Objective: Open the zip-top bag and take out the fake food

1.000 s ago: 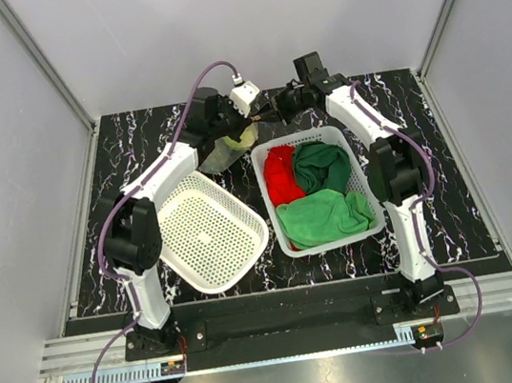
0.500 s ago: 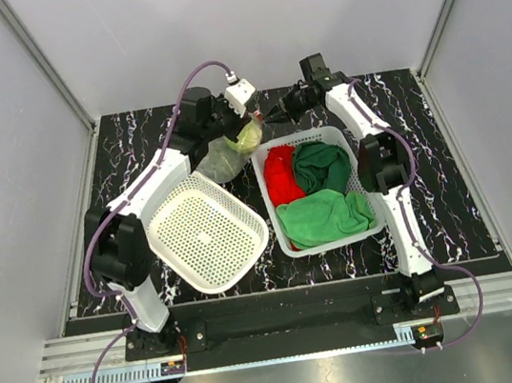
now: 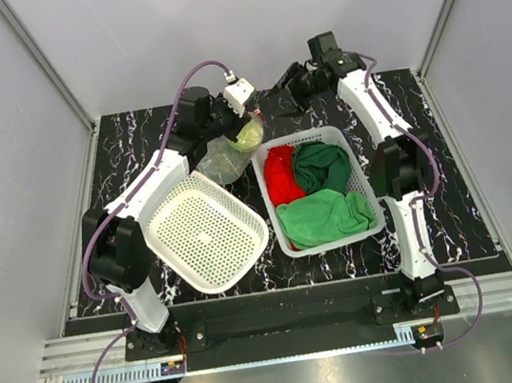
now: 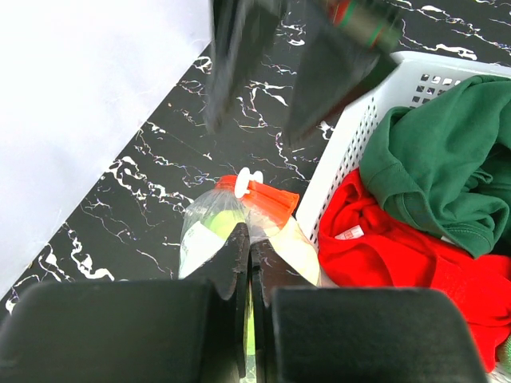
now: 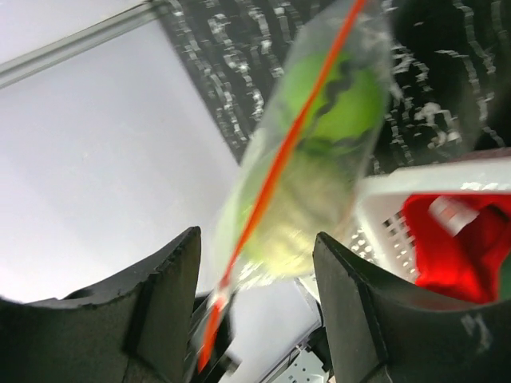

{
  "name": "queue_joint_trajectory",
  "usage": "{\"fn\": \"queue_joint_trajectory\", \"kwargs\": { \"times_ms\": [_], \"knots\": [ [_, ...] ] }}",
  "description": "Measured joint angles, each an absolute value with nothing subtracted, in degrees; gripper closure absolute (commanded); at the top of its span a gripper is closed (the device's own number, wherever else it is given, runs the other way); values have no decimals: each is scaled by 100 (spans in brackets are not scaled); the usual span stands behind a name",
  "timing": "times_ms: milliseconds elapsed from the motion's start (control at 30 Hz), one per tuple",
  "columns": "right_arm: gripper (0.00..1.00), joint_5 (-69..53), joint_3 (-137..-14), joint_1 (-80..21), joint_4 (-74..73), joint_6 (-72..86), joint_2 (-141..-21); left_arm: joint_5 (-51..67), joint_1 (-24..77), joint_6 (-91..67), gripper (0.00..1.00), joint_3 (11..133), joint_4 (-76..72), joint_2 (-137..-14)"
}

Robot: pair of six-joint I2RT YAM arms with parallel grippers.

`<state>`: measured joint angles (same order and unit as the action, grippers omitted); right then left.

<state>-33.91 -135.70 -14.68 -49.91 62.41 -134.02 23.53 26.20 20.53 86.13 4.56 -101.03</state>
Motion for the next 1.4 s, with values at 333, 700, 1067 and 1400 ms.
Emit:
{"fn": "queue_joint_trajectory", "kwargs": {
  "times_ms": [333, 700, 1067, 1400],
  "knots": [
    [38, -3341, -13937, -1579, -5271, 6300, -13141, 2353, 2620, 2053, 100, 8613, 458, -10103],
    [52, -3345, -13939, -1841, -5352, 6460, -13141, 2353, 2639, 2056, 100, 8613, 460, -10119],
    [65, -3347, -13933, -1909, -5352, 6541, -13141, 2349, 2696, 2058, 100, 8613, 467, -10141],
    [87, -3365, -13629, -1931, -5343, 6536, -13141, 2349, 2700, 2121, 100, 8613, 561, -10143]
  ]
}}
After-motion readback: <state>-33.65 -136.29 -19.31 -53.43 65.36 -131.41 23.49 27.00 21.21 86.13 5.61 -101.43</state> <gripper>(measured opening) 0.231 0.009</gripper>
